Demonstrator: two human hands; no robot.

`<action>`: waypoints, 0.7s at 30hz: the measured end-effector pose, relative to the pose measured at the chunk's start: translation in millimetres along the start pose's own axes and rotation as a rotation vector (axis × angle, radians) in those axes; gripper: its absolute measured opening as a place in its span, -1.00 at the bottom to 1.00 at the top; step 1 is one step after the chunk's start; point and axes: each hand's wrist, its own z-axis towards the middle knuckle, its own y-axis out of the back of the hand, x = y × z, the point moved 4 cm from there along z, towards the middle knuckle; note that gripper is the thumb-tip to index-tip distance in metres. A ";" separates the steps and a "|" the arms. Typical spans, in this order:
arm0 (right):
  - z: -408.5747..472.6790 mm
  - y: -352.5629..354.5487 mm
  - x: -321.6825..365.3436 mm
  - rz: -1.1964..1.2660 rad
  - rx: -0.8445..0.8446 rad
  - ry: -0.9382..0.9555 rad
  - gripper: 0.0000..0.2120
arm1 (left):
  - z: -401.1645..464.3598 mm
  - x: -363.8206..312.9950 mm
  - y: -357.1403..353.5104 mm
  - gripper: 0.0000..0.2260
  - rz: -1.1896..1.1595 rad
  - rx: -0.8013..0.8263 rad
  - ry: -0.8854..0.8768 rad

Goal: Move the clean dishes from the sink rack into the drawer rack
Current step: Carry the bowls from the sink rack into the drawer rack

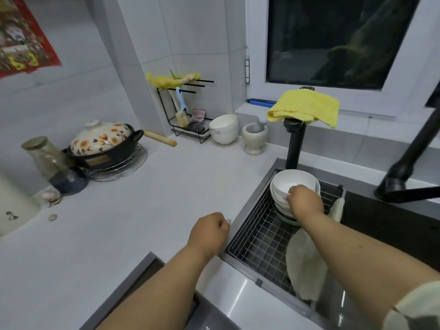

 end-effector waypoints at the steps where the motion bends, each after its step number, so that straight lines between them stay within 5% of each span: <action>1: 1.6 1.1 1.0 0.023 -0.012 0.013 -0.79 | 2.5 -2.8 -2.2 -0.70 -0.027 0.004 0.005; 11: -37.6 49.8 38.1 0.292 -0.272 0.301 -0.84 | 19.7 -33.0 -1.3 -0.76 -0.571 0.021 0.158; 21: -104.8 49.4 105.0 0.366 -0.055 0.750 -0.95 | 13.2 -36.6 23.2 -0.57 -1.478 0.159 0.395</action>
